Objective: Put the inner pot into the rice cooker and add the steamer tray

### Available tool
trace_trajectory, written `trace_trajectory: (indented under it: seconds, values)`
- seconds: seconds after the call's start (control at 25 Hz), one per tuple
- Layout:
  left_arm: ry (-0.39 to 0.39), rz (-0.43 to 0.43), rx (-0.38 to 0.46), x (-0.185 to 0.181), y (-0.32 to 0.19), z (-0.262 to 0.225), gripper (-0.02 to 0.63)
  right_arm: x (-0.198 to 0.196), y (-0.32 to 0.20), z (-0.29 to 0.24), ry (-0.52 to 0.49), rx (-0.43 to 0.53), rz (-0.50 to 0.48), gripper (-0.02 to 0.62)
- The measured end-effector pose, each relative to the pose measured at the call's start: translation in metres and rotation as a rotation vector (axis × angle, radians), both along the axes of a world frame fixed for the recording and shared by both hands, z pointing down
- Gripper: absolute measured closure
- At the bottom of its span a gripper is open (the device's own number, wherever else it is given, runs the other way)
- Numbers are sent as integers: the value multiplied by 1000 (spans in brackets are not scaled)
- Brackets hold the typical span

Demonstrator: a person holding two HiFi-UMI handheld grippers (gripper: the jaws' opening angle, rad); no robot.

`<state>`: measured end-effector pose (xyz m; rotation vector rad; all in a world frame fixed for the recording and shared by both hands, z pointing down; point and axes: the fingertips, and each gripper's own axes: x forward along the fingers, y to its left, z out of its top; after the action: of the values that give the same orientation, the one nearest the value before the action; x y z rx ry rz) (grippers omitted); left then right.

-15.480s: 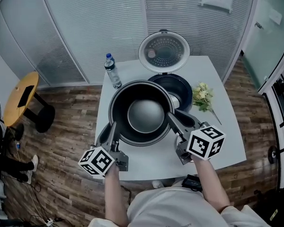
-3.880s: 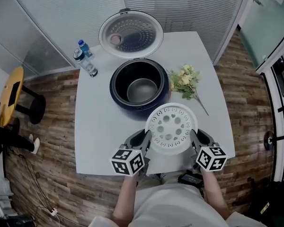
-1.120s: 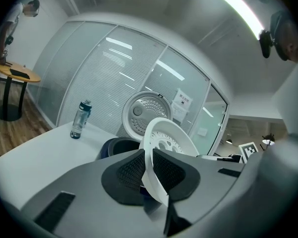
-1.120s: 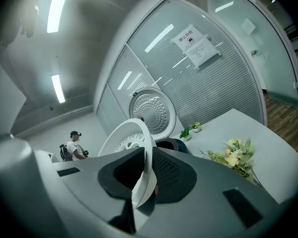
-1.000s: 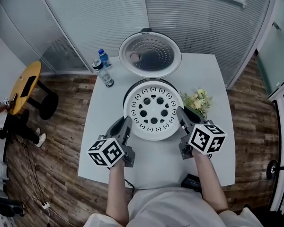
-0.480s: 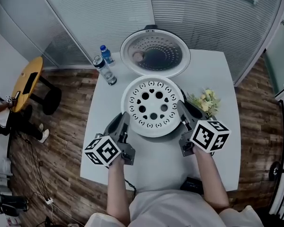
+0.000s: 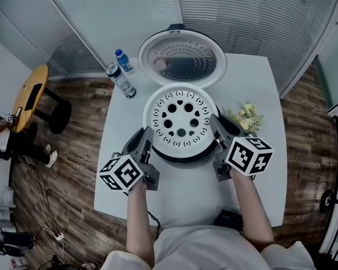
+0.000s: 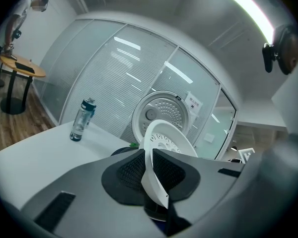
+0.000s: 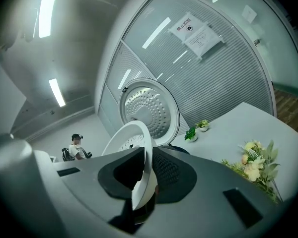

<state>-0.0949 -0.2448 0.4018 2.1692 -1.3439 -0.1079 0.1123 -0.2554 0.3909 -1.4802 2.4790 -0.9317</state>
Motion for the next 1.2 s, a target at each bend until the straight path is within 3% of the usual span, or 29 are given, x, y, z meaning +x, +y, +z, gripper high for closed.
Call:
trace_trajectory:
  seconds: [0.76, 1.2]
  values:
    - [-127, -2, -27, -1, -13, 27, 554, -4, -7, 28, 78, -32, -20, 532]
    - [-192, 19, -31, 0, -21, 34, 552, -9, -12, 37, 211, -37, -47, 532]
